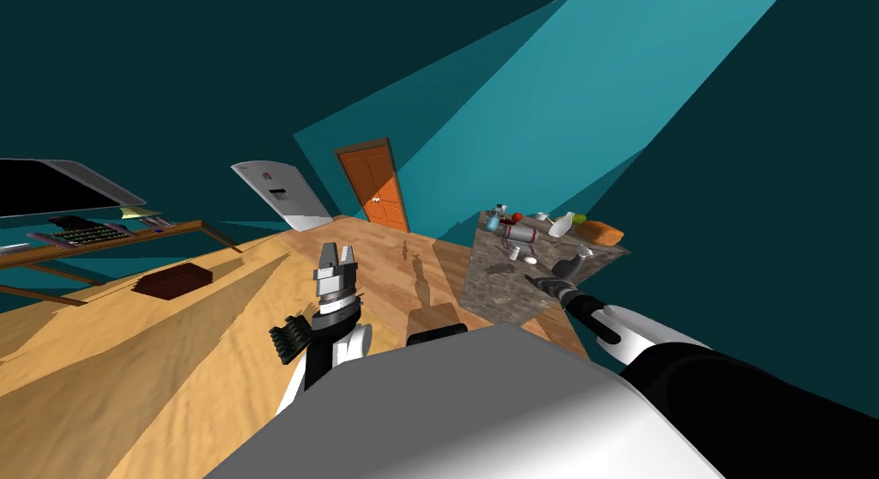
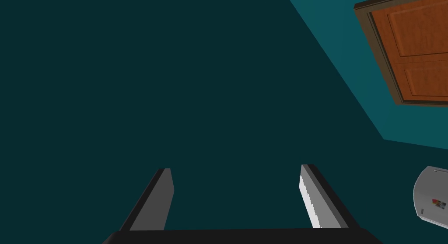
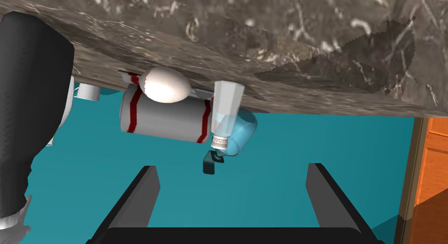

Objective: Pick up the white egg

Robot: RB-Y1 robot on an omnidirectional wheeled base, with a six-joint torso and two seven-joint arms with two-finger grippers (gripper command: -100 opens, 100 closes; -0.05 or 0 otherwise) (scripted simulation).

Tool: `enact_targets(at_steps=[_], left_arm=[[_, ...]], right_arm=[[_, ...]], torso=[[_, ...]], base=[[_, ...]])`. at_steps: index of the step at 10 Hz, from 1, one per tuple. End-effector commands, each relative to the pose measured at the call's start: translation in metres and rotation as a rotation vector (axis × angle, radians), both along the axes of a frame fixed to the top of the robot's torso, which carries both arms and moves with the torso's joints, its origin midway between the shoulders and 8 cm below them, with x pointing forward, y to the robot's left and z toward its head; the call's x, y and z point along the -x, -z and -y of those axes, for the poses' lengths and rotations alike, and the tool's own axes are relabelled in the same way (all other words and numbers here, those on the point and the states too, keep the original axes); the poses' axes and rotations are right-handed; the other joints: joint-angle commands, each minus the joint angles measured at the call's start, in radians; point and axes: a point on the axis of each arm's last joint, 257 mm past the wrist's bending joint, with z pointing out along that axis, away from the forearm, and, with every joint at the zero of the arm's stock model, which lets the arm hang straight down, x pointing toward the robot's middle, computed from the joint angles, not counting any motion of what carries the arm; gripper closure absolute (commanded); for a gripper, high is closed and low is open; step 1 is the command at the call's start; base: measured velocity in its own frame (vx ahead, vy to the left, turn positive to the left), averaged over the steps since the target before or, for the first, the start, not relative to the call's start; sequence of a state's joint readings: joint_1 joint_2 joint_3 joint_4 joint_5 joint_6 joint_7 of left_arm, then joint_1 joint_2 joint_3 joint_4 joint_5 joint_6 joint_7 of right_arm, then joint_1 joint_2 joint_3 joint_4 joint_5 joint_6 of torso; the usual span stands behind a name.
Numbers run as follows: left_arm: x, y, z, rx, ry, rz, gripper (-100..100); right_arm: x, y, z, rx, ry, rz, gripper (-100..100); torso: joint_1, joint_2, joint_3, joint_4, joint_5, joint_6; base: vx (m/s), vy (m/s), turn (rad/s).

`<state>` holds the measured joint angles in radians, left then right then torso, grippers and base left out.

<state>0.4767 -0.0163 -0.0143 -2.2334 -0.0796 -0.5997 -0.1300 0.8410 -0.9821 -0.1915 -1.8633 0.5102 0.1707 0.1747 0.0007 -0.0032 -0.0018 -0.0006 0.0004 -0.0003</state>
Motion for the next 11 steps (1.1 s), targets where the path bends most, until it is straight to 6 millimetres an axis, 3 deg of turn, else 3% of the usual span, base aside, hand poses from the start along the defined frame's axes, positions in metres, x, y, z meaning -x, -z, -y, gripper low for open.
enact_targets(at_steps=[1, 11], left_arm=[[0.000, 0.000, 0.000, 0.000, 0.000, 0.000, 0], [0.000, 0.000, 0.000, 0.000, 0.000, 0.000, 0]], right_arm=[[0.000, 0.000, 0.008, 0.050, -0.017, -0.031, -100], [0.045, 0.013, 0.085, 0.515, -0.240, -0.407, -100]], torso=[[0.000, 0.000, 0.000, 0.000, 0.000, 0.000], [-0.003, -0.002, -0.001, -0.001, -0.001, 0.000]], base=[[0.037, 0.008, 0.018], [0.072, -0.007, 0.036]])
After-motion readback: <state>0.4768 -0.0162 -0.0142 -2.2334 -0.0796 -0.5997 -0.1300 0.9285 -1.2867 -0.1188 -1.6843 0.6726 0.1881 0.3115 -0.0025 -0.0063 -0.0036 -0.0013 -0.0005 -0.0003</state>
